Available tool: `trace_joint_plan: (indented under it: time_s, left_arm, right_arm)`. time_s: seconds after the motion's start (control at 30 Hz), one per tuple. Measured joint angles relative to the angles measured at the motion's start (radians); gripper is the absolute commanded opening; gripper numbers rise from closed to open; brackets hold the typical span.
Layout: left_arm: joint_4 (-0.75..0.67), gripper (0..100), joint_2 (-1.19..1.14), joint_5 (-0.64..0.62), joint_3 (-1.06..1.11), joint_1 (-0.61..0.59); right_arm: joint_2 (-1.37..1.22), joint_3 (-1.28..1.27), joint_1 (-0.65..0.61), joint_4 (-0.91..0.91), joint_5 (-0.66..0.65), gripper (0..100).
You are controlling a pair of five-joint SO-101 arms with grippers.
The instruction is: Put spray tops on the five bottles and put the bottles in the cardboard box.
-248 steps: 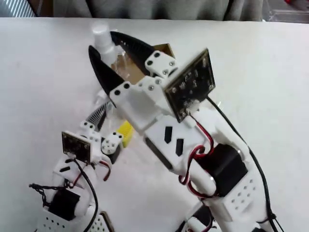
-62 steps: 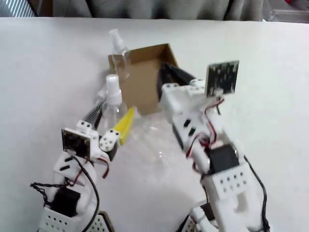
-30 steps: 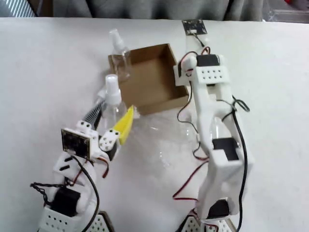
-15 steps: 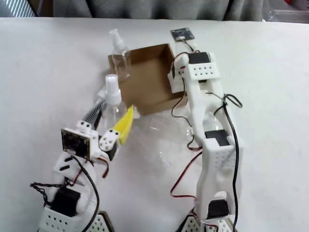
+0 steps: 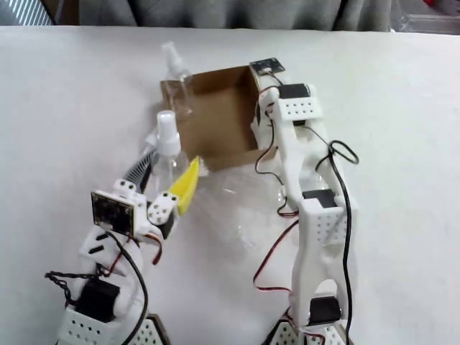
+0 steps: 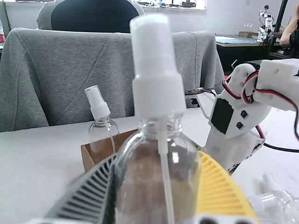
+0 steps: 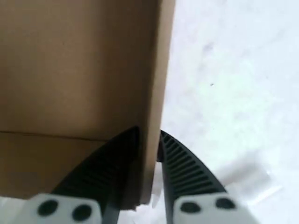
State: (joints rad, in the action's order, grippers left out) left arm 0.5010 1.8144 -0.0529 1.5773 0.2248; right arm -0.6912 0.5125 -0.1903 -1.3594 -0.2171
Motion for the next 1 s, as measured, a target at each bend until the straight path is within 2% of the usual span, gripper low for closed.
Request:
trace_joint_plan:
  time_s: [0.57, 1.0]
  left_arm:
    - [0.0, 2, 0.0, 0.0, 0.0, -0.009]
    - [0.0, 2, 0.0, 0.0, 0.0, -0.038]
  right_arm:
    - [0.0, 0.002, -0.014, -0.166, -0.011, 1.7]
    - [0.0, 0.002, -0.02, -0.224, -0.011, 1.8]
